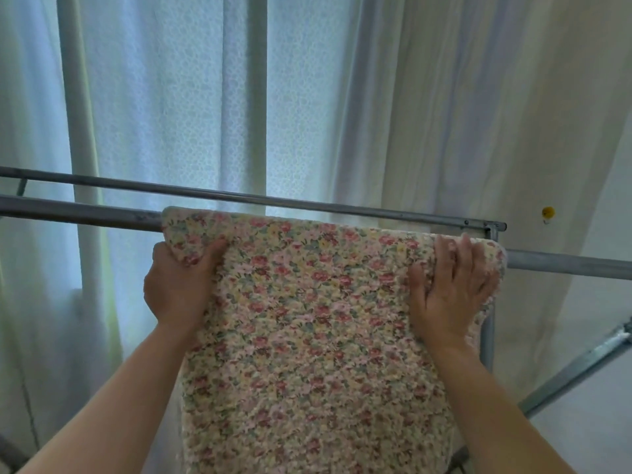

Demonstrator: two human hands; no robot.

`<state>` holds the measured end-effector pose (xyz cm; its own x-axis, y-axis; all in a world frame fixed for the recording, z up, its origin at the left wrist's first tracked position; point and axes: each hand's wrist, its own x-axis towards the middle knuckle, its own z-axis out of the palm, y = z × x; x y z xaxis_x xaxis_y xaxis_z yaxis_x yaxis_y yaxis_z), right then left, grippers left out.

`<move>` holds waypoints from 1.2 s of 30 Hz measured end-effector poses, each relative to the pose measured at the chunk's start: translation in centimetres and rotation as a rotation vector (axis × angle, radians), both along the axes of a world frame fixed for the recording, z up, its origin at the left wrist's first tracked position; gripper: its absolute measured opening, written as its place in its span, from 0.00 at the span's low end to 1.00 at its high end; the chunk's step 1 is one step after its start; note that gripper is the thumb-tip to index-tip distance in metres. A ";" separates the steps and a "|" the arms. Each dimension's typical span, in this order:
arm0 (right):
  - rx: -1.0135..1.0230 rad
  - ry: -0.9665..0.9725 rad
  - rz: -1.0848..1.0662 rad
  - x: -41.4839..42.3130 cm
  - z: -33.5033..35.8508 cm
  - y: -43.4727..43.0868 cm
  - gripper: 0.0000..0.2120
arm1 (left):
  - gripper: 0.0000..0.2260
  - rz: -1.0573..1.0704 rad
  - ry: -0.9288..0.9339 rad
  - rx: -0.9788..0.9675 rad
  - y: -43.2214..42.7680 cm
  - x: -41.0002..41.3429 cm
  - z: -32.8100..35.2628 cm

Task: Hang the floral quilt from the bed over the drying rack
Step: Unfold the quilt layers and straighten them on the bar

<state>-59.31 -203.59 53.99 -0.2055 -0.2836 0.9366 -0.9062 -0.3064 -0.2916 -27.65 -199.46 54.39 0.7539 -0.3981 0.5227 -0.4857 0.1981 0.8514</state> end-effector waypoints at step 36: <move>0.138 -0.292 0.357 -4.0 -9.1 -0.8 0.24 | 0.30 -0.063 -0.135 0.021 -2.2 2.1 -6.9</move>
